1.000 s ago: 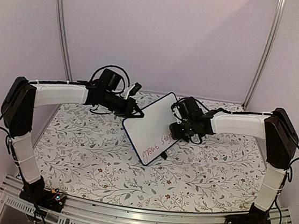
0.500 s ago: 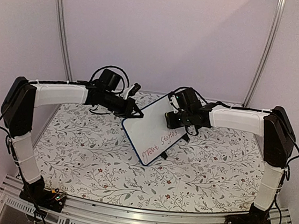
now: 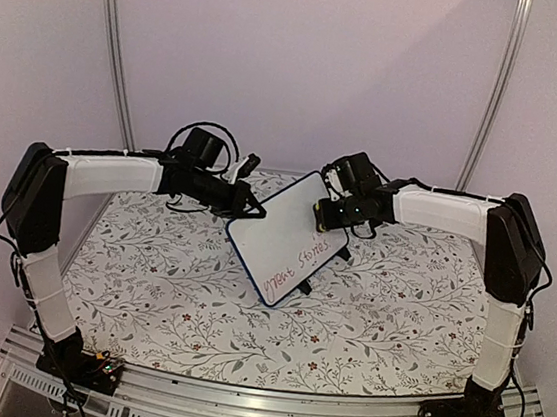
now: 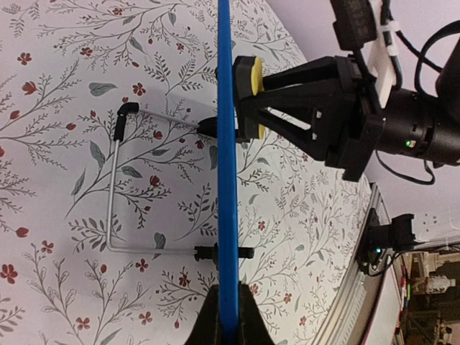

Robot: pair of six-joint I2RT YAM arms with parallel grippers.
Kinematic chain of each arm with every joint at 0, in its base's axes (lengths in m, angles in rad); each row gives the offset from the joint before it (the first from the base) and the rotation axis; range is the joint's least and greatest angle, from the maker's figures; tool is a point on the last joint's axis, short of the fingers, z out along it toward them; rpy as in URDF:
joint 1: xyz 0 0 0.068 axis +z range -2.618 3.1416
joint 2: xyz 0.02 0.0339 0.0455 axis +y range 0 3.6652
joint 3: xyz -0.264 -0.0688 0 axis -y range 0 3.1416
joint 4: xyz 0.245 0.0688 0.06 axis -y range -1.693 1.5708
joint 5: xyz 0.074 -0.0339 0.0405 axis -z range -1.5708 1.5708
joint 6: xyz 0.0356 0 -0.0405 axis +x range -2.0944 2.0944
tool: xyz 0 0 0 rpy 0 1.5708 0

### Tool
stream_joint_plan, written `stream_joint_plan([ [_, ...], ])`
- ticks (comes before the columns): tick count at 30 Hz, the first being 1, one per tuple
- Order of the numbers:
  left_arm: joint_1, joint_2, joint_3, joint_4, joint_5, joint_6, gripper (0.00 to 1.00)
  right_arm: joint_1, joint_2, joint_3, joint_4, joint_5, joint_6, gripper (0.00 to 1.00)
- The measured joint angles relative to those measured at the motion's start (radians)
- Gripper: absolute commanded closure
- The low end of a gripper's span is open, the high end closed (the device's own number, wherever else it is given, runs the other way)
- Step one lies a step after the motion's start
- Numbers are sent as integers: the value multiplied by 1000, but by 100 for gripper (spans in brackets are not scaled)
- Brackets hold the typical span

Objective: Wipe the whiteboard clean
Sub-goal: Erase the whiteboard at the center of the board.

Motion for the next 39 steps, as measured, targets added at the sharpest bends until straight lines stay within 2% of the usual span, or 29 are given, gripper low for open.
stream_joint_plan([
  [6,2,0,-3,0,-2,-2,100,-32,33,66,18,-42,1,85],
  [16,4,0,-5,0,7,-4,100,-41,-40,-186,172,-107,39,86],
  [29,17,13,-5,6,33,-4,100,-36,-58,-276,303,-173,58,86],
  [39,25,13,-5,7,37,-3,100,42,-60,-264,356,-168,76,86],
])
